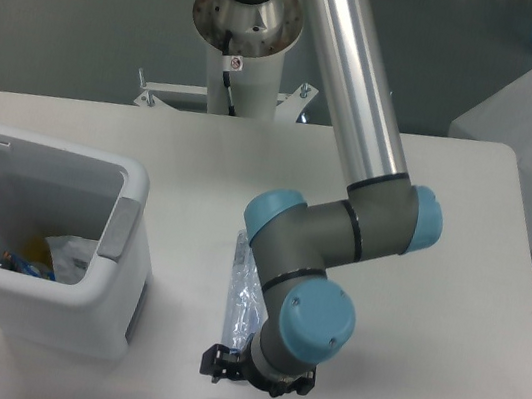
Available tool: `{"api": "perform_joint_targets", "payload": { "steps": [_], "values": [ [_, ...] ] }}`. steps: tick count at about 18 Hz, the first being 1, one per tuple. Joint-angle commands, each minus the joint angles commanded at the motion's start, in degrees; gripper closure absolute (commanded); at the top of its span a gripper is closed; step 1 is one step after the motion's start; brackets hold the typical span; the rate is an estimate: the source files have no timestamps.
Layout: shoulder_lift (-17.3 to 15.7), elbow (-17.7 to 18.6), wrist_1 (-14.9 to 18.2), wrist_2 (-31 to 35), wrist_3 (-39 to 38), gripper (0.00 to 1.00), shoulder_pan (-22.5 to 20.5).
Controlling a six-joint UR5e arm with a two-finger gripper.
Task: Place the trash in the trash can
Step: 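Move the gripper down over the clear plastic water bottle, then close the gripper around the bottle's capped end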
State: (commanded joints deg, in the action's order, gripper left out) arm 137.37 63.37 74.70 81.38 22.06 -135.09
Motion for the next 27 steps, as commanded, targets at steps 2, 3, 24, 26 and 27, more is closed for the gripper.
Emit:
{"api": "perform_joint_targets", "payload": {
  "steps": [2, 3, 24, 26, 27],
  "values": [
    [0.18, 0.00, 1.84, 0.97, 0.09, 0.01, 0.44],
    [0.18, 0.00, 2.29, 0.97, 0.09, 0.01, 0.44],
    [-0.08, 0.00, 2.47, 1.76, 0.09, 0.75, 0.97],
    [-0.43, -0.44, 2.29, 1.67, 0.09, 0.75, 1.06],
    [-0.87, -0.44, 2.03, 1.59, 0.09, 0.75, 1.06]
  ]
}}
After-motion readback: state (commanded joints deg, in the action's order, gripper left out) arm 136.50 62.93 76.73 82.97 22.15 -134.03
